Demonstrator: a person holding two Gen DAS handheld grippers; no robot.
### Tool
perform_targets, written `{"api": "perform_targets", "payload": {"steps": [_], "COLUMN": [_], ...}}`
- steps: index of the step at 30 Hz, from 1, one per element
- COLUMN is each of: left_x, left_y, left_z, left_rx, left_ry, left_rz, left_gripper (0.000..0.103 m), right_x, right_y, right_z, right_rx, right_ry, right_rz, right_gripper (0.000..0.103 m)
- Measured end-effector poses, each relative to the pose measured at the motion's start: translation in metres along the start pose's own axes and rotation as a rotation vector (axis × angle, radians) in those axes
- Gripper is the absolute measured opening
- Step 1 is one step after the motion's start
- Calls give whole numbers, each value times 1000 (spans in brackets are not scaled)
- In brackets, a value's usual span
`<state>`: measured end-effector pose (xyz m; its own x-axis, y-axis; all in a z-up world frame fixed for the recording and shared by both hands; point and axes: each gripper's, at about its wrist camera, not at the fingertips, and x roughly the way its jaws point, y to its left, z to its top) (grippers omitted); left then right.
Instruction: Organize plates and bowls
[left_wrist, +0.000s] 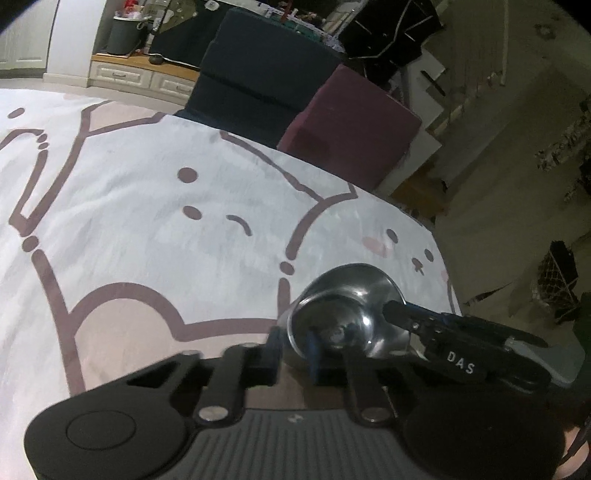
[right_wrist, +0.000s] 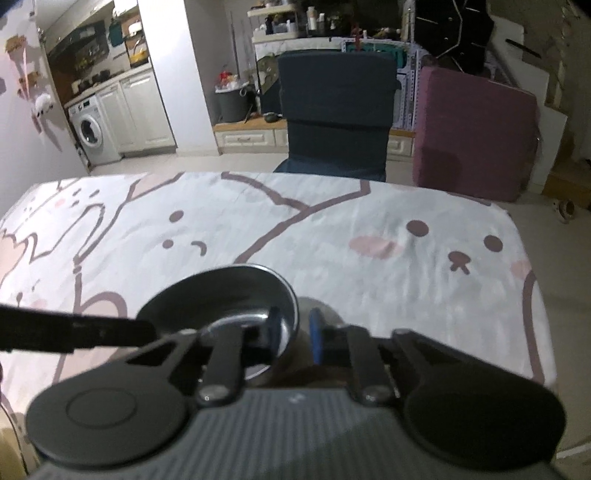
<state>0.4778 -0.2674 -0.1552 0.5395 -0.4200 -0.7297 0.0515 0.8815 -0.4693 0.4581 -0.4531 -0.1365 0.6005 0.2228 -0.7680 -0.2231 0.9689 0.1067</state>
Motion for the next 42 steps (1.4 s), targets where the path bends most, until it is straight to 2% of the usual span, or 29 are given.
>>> {"api": "perform_targets", "payload": {"steps": [7, 14, 20, 29, 36, 42], "left_x": [-12, -60, -120, -212, -268, -305], "left_y": [-1, 2, 25, 78, 126, 172], "left_z": [0, 0, -2, -13, -21, -28], "left_rx": [25, 75, 101, 128, 124, 98], "left_ry": [-5, -45, -70, -91, -107, -119], "left_rz": [12, 12, 6, 27, 61, 106], "left_gripper": [8, 8, 7, 8, 8, 8], "right_x": [-8, -37, -72, -114, -129, -124], "right_y": [11, 38, 88, 184, 257, 322], "right_z": [2, 3, 3, -1, -7, -12], "right_rx": [26, 64, 59, 46, 18, -15], "right_ry": [12, 5, -19, -29, -28, -13], "right_rz": [-38, -65, -71, -33, 16, 68], "right_gripper": [7, 7, 7, 8, 8, 9]}}
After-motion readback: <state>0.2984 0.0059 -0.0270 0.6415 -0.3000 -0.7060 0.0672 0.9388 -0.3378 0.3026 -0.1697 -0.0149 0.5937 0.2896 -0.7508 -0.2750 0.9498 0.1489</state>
